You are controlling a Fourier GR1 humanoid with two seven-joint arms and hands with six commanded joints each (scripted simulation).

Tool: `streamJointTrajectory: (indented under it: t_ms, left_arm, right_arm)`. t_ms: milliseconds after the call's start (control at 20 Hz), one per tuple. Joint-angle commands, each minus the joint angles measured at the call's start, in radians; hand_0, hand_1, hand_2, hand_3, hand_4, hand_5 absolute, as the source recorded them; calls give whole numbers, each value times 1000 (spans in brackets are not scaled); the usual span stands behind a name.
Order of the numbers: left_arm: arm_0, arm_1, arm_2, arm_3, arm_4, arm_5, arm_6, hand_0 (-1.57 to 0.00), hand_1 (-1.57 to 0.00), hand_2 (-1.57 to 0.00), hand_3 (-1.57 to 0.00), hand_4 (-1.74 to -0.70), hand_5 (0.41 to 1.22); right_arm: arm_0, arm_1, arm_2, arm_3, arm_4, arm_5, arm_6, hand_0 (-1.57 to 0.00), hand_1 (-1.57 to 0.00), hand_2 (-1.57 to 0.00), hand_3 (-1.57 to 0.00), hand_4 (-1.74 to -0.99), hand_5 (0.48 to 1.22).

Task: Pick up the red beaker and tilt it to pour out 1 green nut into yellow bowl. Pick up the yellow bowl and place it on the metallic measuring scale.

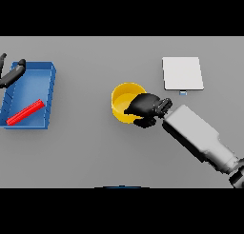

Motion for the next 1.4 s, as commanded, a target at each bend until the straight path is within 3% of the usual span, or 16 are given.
streamJointTrajectory:
  t_ms: [0,100,250,500,550,700,800,1000,1100,1200,1350]
  left_arm:
    - [-5,1,-2,2,-5,1,0,1,1,1,1,-719,693]
    - [-3,12,5,-6,1,2,3,1,1,1,1,-724,696]
    - [-6,7,2,-1,-2,-4,-5,1,1,1,1,-725,694]
    - [-11,6,-4,7,-4,-19,-2,1,1,1,1,-717,693]
    - [-6,2,-2,10,-2,-16,-10,1,1,1,1,-716,694]
    - [-3,9,2,3,4,-15,3,1,1,1,1,-719,696]
    - [3,7,-1,-7,4,-12,-1,1,1,1,1,-724,693]
    - [-12,11,-7,-5,-4,-16,22,1,1,1,1,-717,686]
    - [-7,8,-11,-12,-7,-14,16,1,1,1,1,-714,686]
    - [-10,12,-3,-15,-1,-13,14,1,1,1,1,-718,686]
    - [-5,22,-6,-34,-3,-7,24,1,1,1,1,-723,698]
  right_arm:
    - [-6,5,2,11,1,-2,-5,-1045,-1009,-870,-574,-1552,1079]
    - [8,-6,-2,0,-7,-21,-26,-1235,-1211,-1122,-834,-1614,1130]
    - [1,-12,11,-6,1,-31,-27,-1399,-1387,-1222,-1117,-1676,1174]
    - [-2,0,-12,-10,-15,-44,-7,-1515,-1511,-1314,-1285,-1720,1206]
    - [-2,-17,-24,-20,-27,-34,-25,-1526,-1523,-1319,-1311,-1724,1209]
    - [0,-45,-57,-55,-50,-6,-12,-1548,-1546,-1337,-1331,-1732,1215]
    - [11,-59,-83,-120,-75,36,30,-1556,-1555,-1389,-1284,-1735,1217]
    - [-6,-110,-140,-180,-91,47,48,-1565,-1565,-1426,-1194,-1739,1219]
    - [-2,-130,-160,-191,-88,37,76,-1567,-1567,-1478,-1170,-1740,1220]
    - [7,-146,-163,-198,-90,31,59,-1559,-1568,-1512,-1163,-1740,1220]
    - [-8,-172,-196,-181,-84,15,76,-1565,-1570,-1513,-1155,-1741,1220]
